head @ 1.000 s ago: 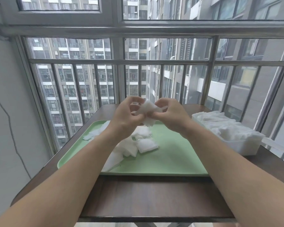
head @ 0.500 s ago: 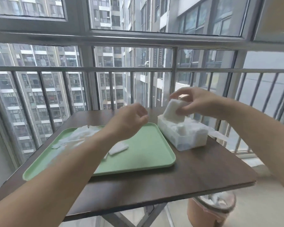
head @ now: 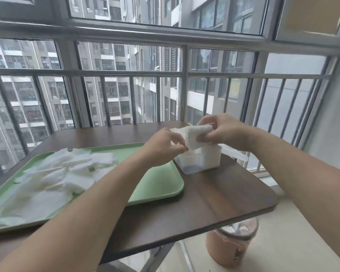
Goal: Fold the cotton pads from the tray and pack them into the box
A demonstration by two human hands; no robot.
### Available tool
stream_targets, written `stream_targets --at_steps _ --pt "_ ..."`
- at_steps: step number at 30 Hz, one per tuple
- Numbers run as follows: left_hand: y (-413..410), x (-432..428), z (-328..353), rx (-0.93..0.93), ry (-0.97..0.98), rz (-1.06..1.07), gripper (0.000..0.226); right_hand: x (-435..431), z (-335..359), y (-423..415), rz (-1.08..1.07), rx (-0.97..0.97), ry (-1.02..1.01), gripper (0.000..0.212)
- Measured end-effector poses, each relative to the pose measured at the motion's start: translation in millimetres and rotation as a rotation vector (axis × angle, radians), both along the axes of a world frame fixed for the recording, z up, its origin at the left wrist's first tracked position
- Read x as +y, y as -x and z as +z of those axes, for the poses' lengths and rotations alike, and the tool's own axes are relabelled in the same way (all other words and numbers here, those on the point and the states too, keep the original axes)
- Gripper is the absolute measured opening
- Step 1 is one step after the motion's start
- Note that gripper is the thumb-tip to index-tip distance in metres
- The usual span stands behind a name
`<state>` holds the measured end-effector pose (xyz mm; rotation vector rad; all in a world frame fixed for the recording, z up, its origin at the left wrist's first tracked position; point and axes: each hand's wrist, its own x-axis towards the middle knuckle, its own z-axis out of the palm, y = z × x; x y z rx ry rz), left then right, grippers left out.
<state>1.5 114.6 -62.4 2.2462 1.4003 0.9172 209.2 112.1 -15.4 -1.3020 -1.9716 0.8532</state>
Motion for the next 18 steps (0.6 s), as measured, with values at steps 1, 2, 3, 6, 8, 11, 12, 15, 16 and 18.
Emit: stream_targets --at_steps 1,2,3,6,8,11,12,15,16,18 --pt "2.4 1.1 -3.0 -0.015 -0.007 0.011 0.022 1.8 0.0 3.0 0.024 -0.069 0.002 0.022" --pt "3.6 0.5 -4.8 -0.033 -0.006 0.013 0.022 2.8 1.8 4.8 0.043 -0.146 -0.001 0.021" --pt "5.8 0.7 -6.7 -0.047 0.001 0.008 0.022 5.4 3.3 8.0 0.058 -0.235 -0.015 0.02" --pt "7.0 -0.6 -8.3 -0.059 0.021 -0.011 0.018 9.7 8.5 20.1 0.083 -0.496 -0.057 0.018" --pt "6.5 -0.5 -8.8 -0.054 0.026 -0.011 0.014 11.4 11.9 31.7 0.093 -0.629 -0.089 0.018" --pt "3.2 -0.1 -10.6 -0.018 0.042 0.001 0.001 11.4 14.2 49.6 0.096 -0.848 -0.142 0.018" --pt "2.8 -0.1 -11.4 -0.014 0.045 -0.003 0.006 11.5 12.9 54.8 0.104 -0.91 -0.158 0.018" --pt "3.6 -1.5 -11.8 -0.042 0.063 -0.031 0.014 15.1 5.2 63.8 0.103 -1.006 -0.241 0.024" --pt "4.3 -2.3 -11.9 -0.057 0.073 -0.043 0.013 15.7 3.8 64.9 0.096 -0.998 -0.256 0.025" --pt "4.9 -2.1 -12.6 -0.07 0.08 -0.051 0.013 16.0 4.4 62.6 0.072 -0.947 -0.277 0.023"
